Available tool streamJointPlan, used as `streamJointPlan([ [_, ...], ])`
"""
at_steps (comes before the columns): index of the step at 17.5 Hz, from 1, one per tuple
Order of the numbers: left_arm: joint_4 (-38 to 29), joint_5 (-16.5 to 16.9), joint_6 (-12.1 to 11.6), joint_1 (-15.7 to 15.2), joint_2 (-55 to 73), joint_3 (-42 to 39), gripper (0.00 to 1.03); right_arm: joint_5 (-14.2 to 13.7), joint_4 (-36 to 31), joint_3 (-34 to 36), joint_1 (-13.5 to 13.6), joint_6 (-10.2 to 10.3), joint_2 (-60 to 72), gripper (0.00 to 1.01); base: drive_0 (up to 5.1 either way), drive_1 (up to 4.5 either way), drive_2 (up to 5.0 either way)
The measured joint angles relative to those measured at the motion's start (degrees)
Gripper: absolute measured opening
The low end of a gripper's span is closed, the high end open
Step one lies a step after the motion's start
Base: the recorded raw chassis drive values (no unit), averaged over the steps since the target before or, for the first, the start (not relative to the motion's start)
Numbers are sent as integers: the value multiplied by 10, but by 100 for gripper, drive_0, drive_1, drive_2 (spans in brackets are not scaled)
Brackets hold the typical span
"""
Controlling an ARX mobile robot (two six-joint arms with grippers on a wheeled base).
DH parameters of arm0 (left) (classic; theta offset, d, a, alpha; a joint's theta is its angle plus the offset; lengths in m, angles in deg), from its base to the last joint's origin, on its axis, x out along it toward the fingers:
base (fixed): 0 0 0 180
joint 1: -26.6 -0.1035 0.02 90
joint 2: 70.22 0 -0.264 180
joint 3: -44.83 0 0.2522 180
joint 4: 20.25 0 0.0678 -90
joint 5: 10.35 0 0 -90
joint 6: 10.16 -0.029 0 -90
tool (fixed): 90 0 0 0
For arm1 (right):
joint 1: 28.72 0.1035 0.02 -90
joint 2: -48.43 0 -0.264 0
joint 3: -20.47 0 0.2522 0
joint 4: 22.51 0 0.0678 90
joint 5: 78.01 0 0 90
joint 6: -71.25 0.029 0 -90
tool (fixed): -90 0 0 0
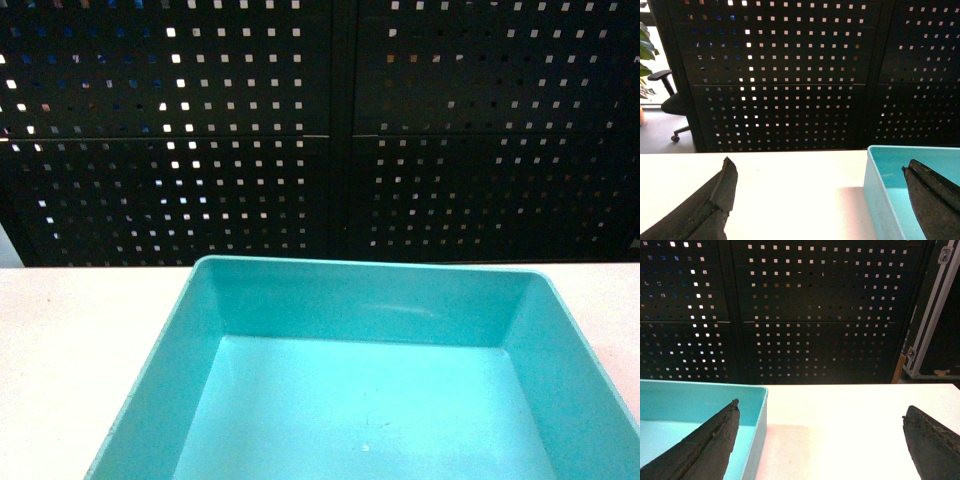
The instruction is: Stack blue boxes stably on right
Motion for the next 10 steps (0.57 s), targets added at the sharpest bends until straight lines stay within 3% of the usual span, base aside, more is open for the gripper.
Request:
streamJointPlan([
  [10, 0, 0, 0, 0, 0, 0, 98, 0, 0, 0, 0, 0, 0, 98, 0, 0, 0],
])
